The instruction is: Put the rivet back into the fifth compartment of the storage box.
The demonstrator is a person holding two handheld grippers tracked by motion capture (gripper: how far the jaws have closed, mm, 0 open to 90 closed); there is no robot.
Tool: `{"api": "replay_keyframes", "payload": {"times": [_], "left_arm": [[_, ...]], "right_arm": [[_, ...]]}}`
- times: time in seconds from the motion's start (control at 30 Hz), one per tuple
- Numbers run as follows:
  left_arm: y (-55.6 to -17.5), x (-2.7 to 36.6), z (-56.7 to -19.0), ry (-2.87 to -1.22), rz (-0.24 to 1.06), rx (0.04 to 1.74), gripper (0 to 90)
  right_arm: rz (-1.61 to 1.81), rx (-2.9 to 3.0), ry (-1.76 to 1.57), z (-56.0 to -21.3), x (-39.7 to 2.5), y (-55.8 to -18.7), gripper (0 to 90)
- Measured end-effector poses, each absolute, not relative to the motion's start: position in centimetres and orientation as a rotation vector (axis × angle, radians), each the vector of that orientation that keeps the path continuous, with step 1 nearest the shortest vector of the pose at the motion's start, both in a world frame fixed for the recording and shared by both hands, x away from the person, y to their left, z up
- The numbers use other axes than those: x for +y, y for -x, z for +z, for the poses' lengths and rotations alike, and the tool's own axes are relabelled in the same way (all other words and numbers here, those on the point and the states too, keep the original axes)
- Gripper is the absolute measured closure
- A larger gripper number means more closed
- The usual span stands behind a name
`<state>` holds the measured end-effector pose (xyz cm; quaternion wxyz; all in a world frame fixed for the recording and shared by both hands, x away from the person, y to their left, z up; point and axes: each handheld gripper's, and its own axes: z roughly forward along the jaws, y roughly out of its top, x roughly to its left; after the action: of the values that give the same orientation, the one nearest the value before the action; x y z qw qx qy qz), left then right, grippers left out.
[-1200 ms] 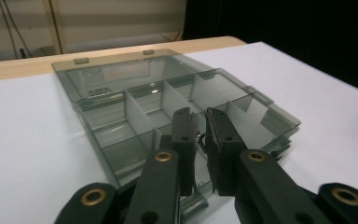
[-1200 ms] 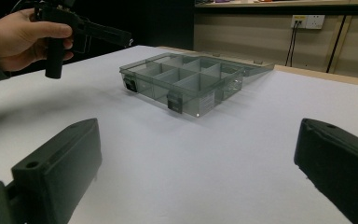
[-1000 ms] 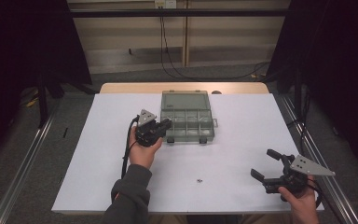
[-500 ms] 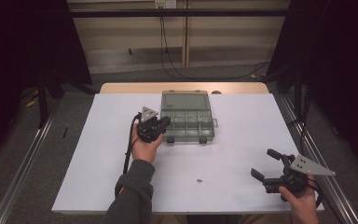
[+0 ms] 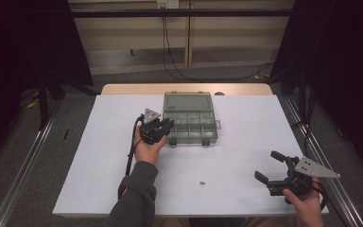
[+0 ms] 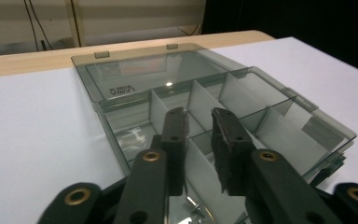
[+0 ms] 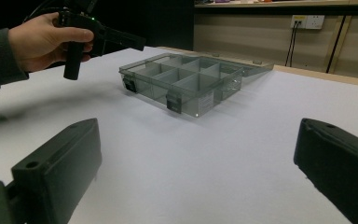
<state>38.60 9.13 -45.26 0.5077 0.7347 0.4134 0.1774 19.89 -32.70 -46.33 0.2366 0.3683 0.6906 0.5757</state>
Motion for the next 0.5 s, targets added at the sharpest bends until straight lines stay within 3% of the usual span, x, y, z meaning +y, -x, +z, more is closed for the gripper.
{"api": "replay_keyframes", "payload": {"times": [0.33, 0.5], "left_arm": [[-37.1, 9.7, -44.6, -1.732, 0.351, 0.946, 58.4], [-36.3, 9.4, -44.9, -1.747, 0.288, 0.920, 40.3]], "right_arm": [[1.574, 1.895, -1.011, -46.3, -32.7, -19.9, 0.6], [1.576, 1.889, -1.009, -46.3, -32.8, -19.8, 0.6]]}}
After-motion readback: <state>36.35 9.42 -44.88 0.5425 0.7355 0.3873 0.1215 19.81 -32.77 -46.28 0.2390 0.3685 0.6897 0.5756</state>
